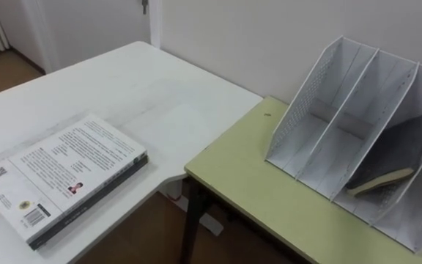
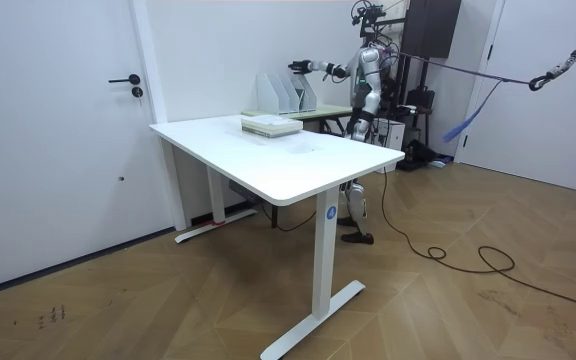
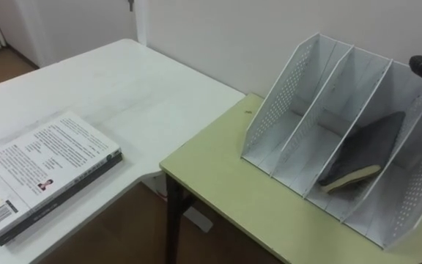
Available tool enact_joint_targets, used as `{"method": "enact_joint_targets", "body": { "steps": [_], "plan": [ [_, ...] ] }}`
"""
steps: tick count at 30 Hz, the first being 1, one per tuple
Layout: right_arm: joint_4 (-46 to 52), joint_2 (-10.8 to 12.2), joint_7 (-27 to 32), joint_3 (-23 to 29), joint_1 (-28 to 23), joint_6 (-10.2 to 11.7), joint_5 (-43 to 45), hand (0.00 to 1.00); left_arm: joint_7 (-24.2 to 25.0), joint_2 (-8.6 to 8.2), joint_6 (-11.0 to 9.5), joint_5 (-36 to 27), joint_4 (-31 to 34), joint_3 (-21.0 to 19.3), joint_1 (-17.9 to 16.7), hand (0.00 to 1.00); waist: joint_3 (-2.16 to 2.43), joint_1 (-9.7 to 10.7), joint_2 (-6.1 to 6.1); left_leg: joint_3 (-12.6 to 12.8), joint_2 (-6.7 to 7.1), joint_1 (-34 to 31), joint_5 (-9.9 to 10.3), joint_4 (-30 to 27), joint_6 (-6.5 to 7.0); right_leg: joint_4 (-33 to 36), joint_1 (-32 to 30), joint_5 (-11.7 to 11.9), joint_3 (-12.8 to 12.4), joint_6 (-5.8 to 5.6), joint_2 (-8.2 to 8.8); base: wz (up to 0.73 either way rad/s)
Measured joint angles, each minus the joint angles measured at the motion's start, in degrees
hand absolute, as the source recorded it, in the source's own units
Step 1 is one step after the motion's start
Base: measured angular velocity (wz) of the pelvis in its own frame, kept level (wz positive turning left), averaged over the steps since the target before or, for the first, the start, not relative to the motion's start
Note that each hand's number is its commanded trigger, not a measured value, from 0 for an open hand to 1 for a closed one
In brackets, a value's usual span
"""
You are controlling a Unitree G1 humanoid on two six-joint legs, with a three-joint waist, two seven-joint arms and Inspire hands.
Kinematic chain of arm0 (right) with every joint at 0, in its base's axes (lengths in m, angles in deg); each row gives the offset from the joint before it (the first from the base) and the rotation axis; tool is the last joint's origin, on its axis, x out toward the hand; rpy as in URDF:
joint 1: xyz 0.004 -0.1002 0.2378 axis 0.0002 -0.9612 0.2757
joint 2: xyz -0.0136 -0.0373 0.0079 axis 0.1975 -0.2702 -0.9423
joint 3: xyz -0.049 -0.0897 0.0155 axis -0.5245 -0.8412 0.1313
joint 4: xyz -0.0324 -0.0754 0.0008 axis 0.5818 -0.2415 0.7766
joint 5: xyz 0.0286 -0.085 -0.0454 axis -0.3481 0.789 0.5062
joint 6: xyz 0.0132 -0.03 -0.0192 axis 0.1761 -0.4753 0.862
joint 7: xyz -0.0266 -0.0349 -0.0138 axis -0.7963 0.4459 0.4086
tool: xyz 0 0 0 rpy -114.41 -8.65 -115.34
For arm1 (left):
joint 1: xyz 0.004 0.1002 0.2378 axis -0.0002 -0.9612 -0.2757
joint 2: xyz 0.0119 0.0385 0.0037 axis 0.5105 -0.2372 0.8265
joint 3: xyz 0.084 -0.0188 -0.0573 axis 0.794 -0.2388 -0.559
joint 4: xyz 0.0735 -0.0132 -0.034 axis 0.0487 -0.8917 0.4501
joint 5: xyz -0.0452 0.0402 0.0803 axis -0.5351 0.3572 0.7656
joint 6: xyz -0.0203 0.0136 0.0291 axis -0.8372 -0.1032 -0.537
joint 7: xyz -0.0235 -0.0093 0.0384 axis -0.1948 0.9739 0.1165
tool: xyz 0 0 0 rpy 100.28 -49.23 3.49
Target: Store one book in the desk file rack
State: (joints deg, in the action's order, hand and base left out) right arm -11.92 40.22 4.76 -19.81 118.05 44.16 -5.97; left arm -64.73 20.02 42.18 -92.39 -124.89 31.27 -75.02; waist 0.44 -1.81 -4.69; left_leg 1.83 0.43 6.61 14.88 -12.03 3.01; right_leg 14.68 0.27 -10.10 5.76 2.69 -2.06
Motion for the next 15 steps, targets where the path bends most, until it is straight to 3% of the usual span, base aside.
{"method": "enact_joint_targets", "body": {
  "steps": [7, 10, 14, 15],
  "plan": [
    [15.16, 0.00, -2.59, -1.38, -0.18, 0.17, 2.40, 0.00, 0.01, 0.04, -0.37, 0.04, -0.06, -0.06, 0.02, 0.00, -0.02, -0.02, -0.07, 1.11, 0.02, -0.21, -0.09, 0.31, -0.05, -0.19, -0.79, 0.03, -0.97, 0.06, -0.19, -0.08],
    [25.70, 0.01, -6.21, -2.07, -3.07, 0.54, 2.42, 0.00, 0.02, 0.11, -1.22, -0.12, -0.59, 0.07, 0.05, 0.00, 0.01, -0.11, -0.16, 1.14, -0.31, 0.01, -0.09, 0.40, -0.05, -1.05, -0.03, 0.31, -0.95, 0.10, -0.37, 0.00],
    [33.48, 0.02, -15.18, -6.61, -4.60, 1.26, 2.05, 0.00, 0.02, 0.39, -1.93, -0.57, -0.63, 0.86, 0.00, 0.00, -0.13, -0.14, -0.07, 1.29, -0.76, 0.61, -0.08, 0.75, -0.07, -2.44, 0.91, 1.15, -1.14, 0.23, -0.60, -0.02],
    [35.42, 0.02, -18.32, -8.04, -6.37, 1.35, 2.04, 0.00, 0.02, 0.38, -2.39, -0.58, -0.74, 0.88, -0.01, 0.00, -0.35, -0.42, 0.25, 1.31, -0.82, 0.79, -0.08, 0.79, -0.08, -2.91, 1.42, 1.22, -1.00, 0.23, -0.59, 0.00]
  ]
}}
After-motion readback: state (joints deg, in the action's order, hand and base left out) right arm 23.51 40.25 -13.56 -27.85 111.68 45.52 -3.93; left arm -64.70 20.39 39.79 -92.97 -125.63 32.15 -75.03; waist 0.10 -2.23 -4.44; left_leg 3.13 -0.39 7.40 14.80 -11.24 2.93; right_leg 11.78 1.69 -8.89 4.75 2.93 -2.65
